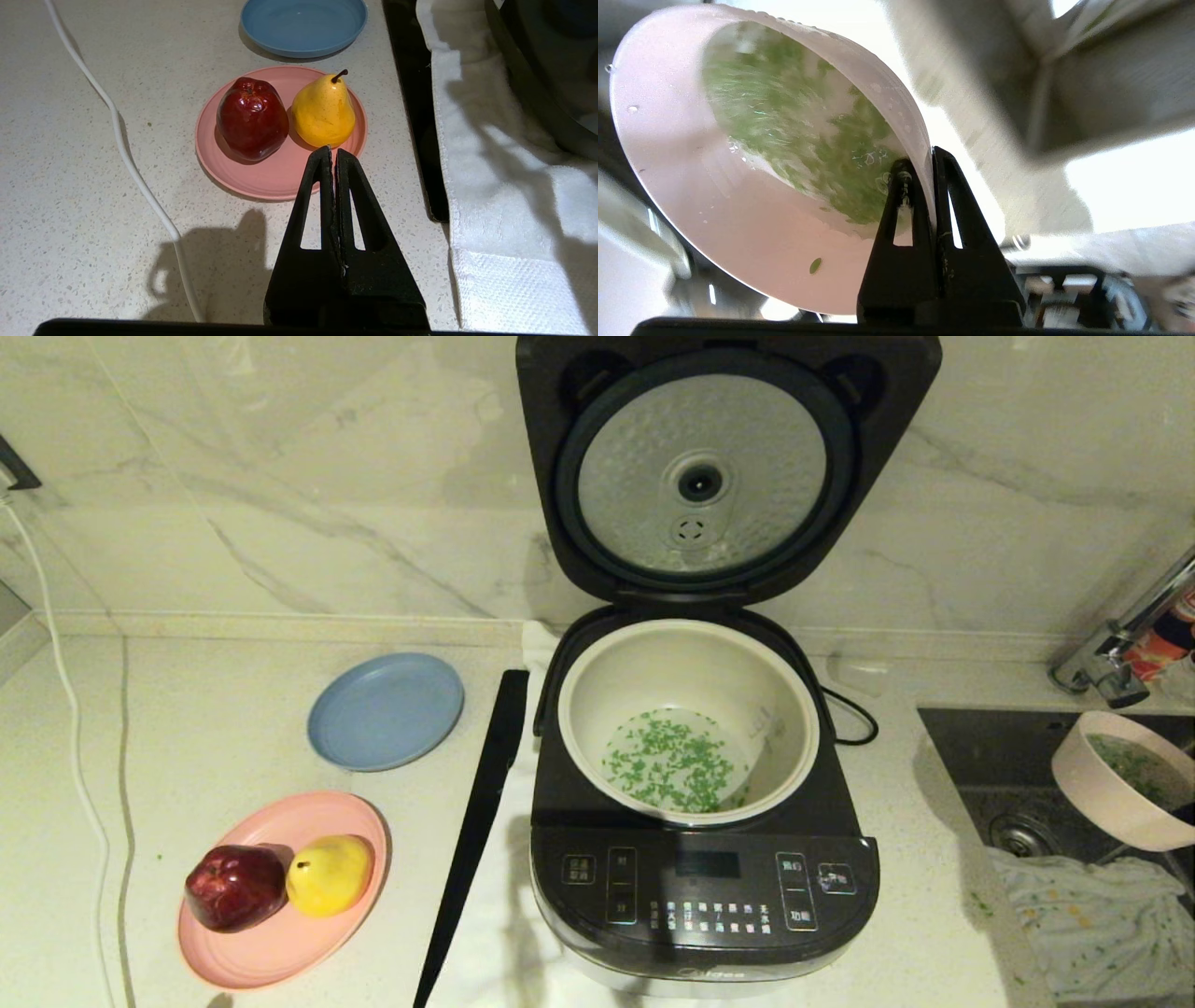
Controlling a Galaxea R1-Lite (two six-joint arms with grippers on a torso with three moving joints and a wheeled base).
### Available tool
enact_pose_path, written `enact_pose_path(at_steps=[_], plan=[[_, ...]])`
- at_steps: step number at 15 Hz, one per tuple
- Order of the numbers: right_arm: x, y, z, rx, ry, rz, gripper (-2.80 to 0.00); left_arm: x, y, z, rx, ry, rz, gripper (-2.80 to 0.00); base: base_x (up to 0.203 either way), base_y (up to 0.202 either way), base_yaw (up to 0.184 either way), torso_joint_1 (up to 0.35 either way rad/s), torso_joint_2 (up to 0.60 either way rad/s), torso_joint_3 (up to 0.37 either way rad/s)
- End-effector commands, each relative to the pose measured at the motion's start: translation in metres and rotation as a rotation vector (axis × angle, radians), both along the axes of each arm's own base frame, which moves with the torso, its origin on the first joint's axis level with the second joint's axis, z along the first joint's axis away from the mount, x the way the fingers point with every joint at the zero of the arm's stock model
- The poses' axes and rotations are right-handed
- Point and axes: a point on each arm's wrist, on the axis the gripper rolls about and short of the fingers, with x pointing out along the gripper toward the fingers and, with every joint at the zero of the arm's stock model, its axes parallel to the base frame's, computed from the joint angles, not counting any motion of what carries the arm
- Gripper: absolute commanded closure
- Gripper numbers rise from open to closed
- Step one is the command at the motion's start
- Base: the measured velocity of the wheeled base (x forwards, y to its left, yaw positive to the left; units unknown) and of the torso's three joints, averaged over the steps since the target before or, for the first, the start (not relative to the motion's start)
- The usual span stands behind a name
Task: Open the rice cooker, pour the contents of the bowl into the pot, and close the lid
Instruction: Pour the water from the bowl into the rice cooker
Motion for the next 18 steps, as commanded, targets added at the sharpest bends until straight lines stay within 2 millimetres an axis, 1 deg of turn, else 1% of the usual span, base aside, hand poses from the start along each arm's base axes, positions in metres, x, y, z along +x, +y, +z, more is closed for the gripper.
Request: enact_pose_path(at_steps=[1, 4, 8, 13, 16, 18], plan=[[-0.018, 0.041, 0.02, -0.012, -0.018, 0.108, 0.0, 0.0, 0.0, -0.001, 0.0, 0.005, 0.0, 0.0, 0.0, 0.0, 0.0, 0.0, 0.0, 0.0], [-0.028, 0.08, 0.034, -0.001, -0.029, 0.213, 0.0, 0.0, 0.0, -0.001, 0.0, 0.005, 0.0, 0.0, 0.0, 0.0, 0.0, 0.0, 0.0, 0.0], [-0.032, 0.124, 0.046, -0.032, -0.037, 0.33, 0.0, 0.0, 0.0, -0.001, 0.0, 0.005, 0.0, 0.0, 0.0, 0.0, 0.0, 0.0, 0.0, 0.0], [-0.029, 0.176, 0.075, -0.085, -0.115, 0.429, 0.0, 0.0, 0.0, -0.001, 0.0, 0.005, 0.0, 0.0, 0.0, 0.0, 0.0, 0.0, 0.0, 0.0], [-0.021, 0.209, 0.089, -0.15, -0.193, 0.436, 0.0, 0.0, 0.0, -0.001, 0.0, 0.005, 0.0, 0.0, 0.0, 0.0, 0.0, 0.0, 0.0, 0.0], [-0.014, 0.23, 0.094, -0.184, -0.238, 0.437, 0.0, 0.0, 0.0, -0.001, 0.0, 0.005, 0.0, 0.0, 0.0, 0.0, 0.0, 0.0, 0.0, 0.0]])
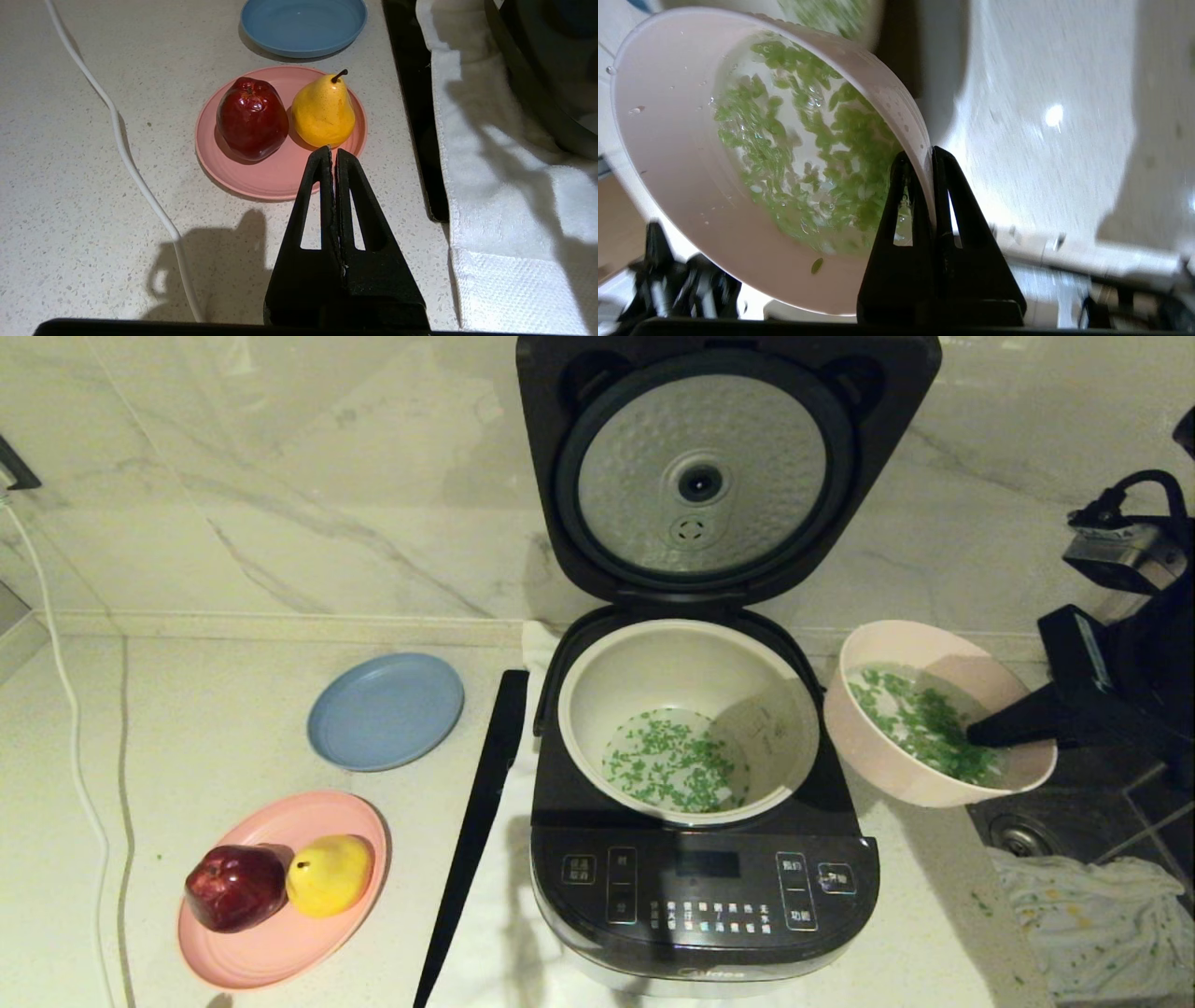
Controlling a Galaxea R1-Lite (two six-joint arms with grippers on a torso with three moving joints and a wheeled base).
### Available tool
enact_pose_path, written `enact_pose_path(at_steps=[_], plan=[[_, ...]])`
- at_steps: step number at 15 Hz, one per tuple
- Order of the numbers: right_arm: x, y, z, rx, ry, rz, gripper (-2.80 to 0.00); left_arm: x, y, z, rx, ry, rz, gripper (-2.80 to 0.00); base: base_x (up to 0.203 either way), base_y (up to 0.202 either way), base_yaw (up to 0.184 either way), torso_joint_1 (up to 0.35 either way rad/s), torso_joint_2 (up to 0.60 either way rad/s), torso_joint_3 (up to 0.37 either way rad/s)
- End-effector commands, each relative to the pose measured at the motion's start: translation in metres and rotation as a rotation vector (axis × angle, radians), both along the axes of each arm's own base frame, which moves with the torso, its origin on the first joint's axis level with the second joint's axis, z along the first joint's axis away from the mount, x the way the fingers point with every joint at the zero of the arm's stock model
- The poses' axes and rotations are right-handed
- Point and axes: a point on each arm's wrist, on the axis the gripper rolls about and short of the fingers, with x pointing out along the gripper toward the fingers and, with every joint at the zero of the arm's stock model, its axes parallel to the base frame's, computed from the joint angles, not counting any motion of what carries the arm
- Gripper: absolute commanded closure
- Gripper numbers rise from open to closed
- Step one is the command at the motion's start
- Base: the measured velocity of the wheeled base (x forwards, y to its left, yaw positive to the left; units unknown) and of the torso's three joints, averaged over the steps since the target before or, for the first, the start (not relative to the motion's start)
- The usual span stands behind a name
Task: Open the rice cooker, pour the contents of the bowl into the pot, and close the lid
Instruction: Pour the water from the bowl into the rice cooker
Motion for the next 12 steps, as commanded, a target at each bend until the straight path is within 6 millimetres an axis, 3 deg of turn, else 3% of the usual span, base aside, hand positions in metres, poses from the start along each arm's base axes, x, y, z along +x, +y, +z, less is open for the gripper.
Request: enact_pose_path(at_steps=[1, 8, 12], plan=[[0.011, 0.028, 0.0, -0.024, -0.024, 0.028, 0.0, 0.0, 0.0, -0.001, 0.0, 0.005, 0.0, 0.0, 0.0, 0.0, 0.0, 0.0, 0.0, 0.0], [0.041, 0.094, 0.002, -0.062, -0.204, -0.021, 0.0, 0.0, 0.0, -0.001, 0.0, 0.005, 0.0, 0.0, 0.0, 0.0, 0.0, 0.0, 0.0, 0.0], [0.057, 0.118, -0.005, -0.075, -0.299, -0.083, 0.0, 0.0, 0.0, -0.001, 0.0, 0.005, 0.0, 0.0, 0.0, 0.0, 0.0, 0.0, 0.0, 0.0]])
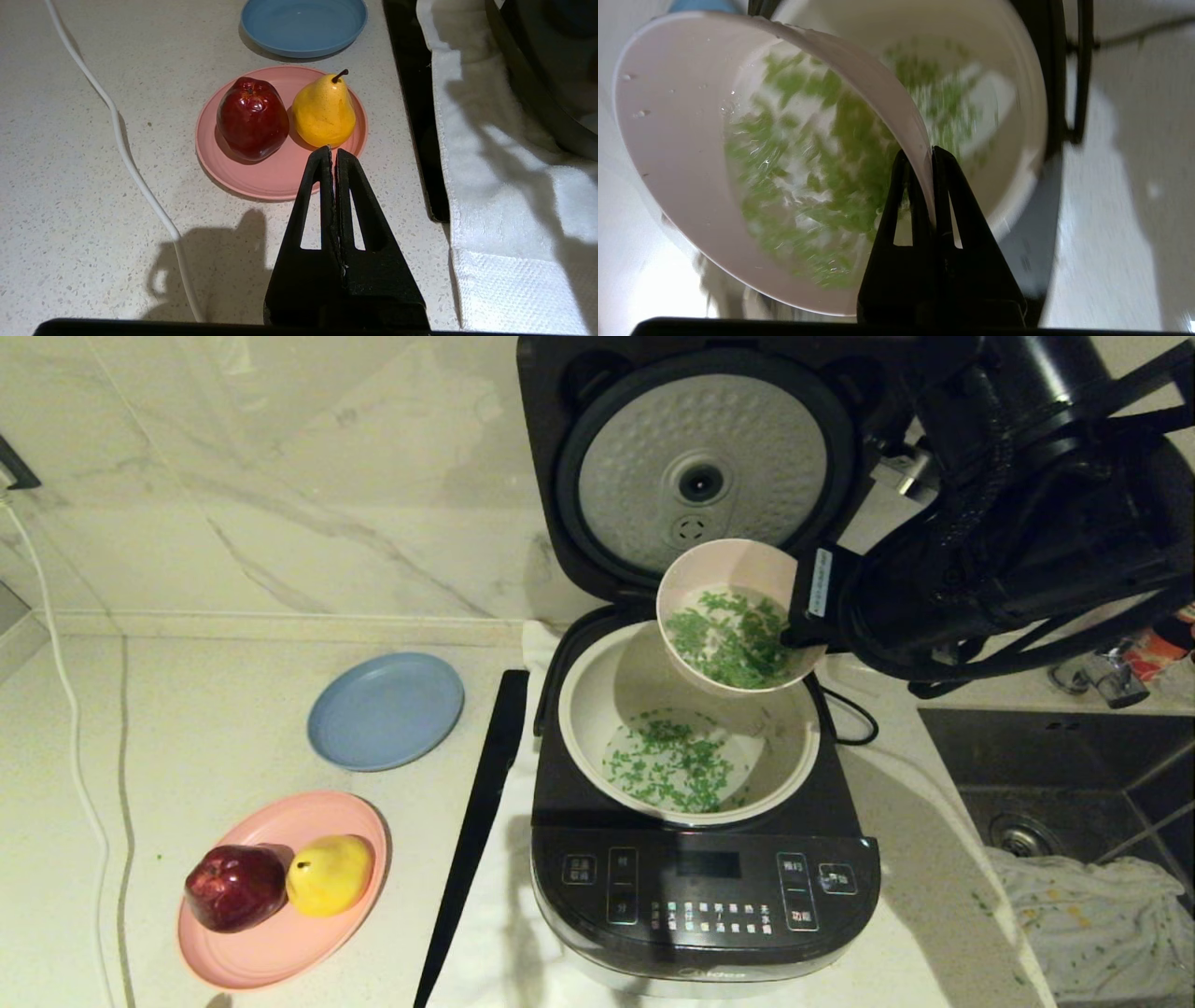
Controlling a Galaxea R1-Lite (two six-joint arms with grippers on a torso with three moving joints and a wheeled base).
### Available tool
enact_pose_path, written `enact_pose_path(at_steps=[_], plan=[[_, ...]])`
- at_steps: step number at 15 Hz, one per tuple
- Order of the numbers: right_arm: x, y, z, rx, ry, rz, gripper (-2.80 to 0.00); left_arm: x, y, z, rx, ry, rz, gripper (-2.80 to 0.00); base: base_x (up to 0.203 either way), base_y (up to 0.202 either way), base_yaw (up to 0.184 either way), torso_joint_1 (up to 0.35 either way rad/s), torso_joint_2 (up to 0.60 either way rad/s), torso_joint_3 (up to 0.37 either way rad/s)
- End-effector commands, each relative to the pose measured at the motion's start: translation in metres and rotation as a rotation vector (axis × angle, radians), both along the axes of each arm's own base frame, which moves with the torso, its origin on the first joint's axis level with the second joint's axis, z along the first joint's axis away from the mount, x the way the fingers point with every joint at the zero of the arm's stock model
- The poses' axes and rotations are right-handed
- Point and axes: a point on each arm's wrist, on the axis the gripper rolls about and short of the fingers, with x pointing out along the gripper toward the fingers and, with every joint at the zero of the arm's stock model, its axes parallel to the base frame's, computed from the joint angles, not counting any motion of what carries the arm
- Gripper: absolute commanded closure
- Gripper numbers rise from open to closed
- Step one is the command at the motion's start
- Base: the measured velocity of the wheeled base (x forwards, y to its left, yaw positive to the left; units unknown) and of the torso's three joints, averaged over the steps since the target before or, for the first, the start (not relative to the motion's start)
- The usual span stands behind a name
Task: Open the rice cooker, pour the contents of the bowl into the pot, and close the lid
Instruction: Pour the water from the bowl into the rice cooker
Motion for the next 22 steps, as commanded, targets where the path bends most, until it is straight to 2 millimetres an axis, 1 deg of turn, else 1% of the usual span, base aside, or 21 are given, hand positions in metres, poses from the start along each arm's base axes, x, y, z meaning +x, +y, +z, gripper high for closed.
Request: enact_pose_path(at_steps=[1, 4, 8, 11, 14, 18, 22], plan=[[0.011, 0.016, -0.011, -0.024, -0.017, -0.027, 0.0, 0.0, 0.0, -0.001, 0.0, 0.005, 0.0, 0.0, 0.0, 0.0, 0.0, 0.0, 0.0, 0.0], [0.02, 0.024, -0.014, -0.04, -0.082, -0.101, 0.0, 0.0, 0.0, -0.001, 0.0, 0.005, 0.0, 0.0, 0.0, 0.0, 0.0, 0.0, 0.0, 0.0], [0.033, 0.031, -0.028, -0.109, -0.116, -0.204, 0.0, 0.0, 0.0, -0.001, 0.0, 0.005, 0.0, 0.0, 0.0, 0.0, 0.0, 0.0, 0.0, 0.0], [0.037, 0.035, -0.037, -0.122, -0.156, -0.223, 0.0, 0.0, 0.0, -0.001, 0.0, 0.005, 0.0, 0.0, 0.0, 0.0, 0.0, 0.0, 0.0, 0.0], [0.042, 0.038, -0.052, -0.168, -0.226, -0.241, 0.0, 0.0, 0.0, -0.001, 0.0, 0.005, 0.0, 0.0, 0.0, 0.0, 0.0, 0.0, 0.0, 0.0], [0.047, 0.041, -0.068, -0.222, -0.442, -0.261, 0.0, 0.0, 0.0, -0.001, 0.0, 0.005, 0.0, 0.0, 0.0, 0.0, 0.0, 0.0, 0.0, 0.0], [0.049, 0.041, -0.083, -0.338, -0.667, -0.29, 0.0, 0.0, 0.0, -0.001, 0.0, 0.005, 0.0, 0.0, 0.0, 0.0, 0.0, 0.0, 0.0, 0.0]])
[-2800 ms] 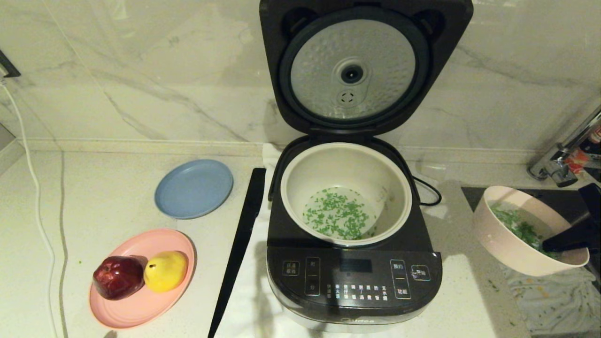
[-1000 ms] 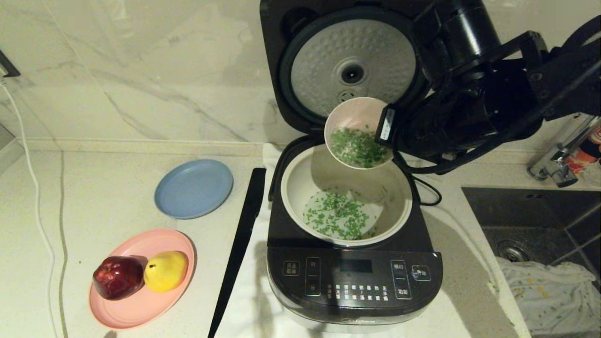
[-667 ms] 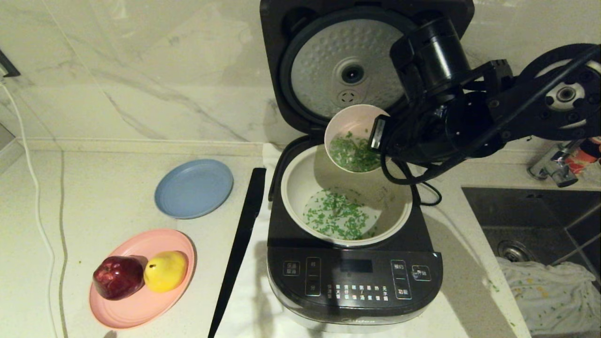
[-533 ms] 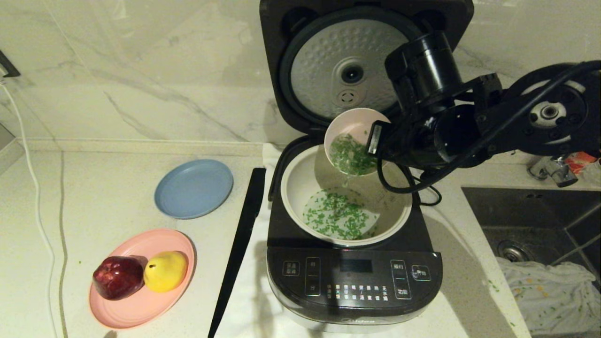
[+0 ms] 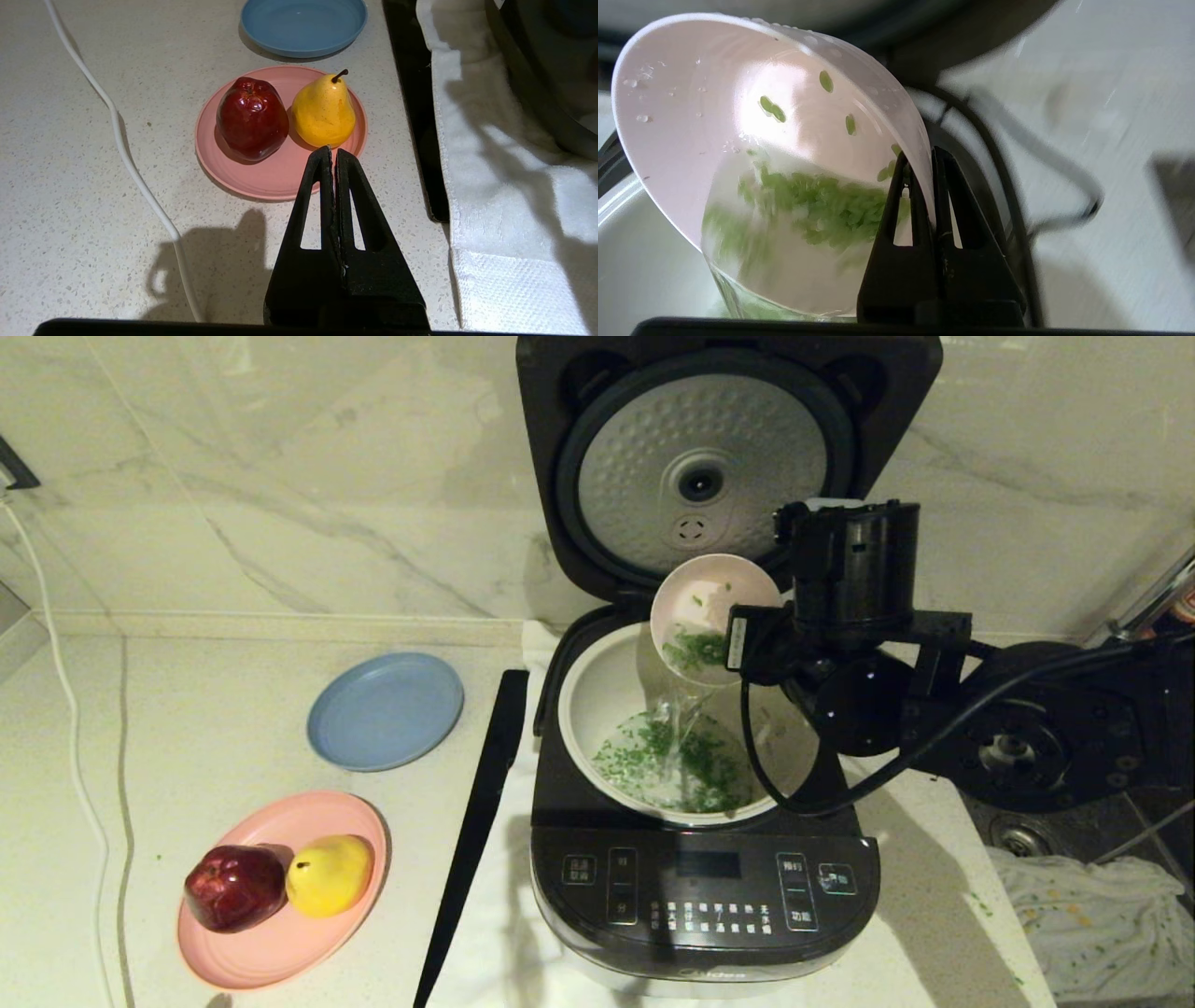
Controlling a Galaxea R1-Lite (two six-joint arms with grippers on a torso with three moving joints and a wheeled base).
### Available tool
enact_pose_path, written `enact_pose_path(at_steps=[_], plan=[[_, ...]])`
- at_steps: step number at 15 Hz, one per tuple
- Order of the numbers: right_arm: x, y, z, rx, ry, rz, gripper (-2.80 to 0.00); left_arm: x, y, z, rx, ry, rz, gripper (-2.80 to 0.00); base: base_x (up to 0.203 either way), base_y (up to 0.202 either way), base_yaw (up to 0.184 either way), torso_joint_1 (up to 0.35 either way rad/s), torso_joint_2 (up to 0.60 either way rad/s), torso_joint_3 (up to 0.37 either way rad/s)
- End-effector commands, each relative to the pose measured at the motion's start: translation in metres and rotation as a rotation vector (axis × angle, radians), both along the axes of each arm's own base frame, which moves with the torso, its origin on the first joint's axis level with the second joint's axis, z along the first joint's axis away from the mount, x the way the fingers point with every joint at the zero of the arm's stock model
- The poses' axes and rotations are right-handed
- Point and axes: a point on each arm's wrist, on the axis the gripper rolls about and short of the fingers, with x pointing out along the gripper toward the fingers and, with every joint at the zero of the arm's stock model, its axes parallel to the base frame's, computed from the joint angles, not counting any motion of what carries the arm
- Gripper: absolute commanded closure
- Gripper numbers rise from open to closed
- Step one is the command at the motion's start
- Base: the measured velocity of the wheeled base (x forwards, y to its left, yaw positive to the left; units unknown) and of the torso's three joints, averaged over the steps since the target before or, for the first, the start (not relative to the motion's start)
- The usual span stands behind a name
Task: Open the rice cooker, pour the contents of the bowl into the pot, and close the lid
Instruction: Pour the water from the bowl into the rice cooker
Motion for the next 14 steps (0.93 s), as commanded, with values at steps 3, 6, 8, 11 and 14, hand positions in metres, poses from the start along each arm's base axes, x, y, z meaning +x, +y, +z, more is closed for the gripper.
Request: enact_pose_path(at_steps=[3, 6, 8, 11, 14], plan=[[0.002, 0.002, -0.012, -0.106, -0.264, -0.036, 0.0, 0.0, 0.0, -0.001, 0.001, 0.005, 0.0, 0.0, 0.0, 0.0, 0.0, 0.0, 0.0, 0.0], [0.001, 0.007, -0.025, -0.211, -0.393, -0.075, 0.0, 0.0, 0.0, -0.001, 0.001, 0.005, 0.0, 0.0, 0.0, 0.0, 0.0, 0.0, 0.0, 0.0], [0.003, 0.013, -0.035, -0.294, -0.456, -0.102, 0.0, 0.0, 0.0, -0.001, 0.001, 0.005, 0.0, 0.0, 0.0, 0.0, 0.0, 0.0, 0.0, 0.0], [-0.004, 0.019, -0.035, -0.314, -0.464, -0.081, 0.0, 0.0, 0.0, -0.001, 0.001, 0.005, 0.0, 0.0, 0.0, 0.0, 0.0, 0.0, 0.0, 0.0], [-0.006, 0.017, -0.027, -0.302, -0.48, -0.088, 0.0, 0.0, 0.0, -0.001, 0.001, 0.005, 0.0, 0.0, 0.0, 0.0, 0.0, 0.0, 0.0, 0.0]])
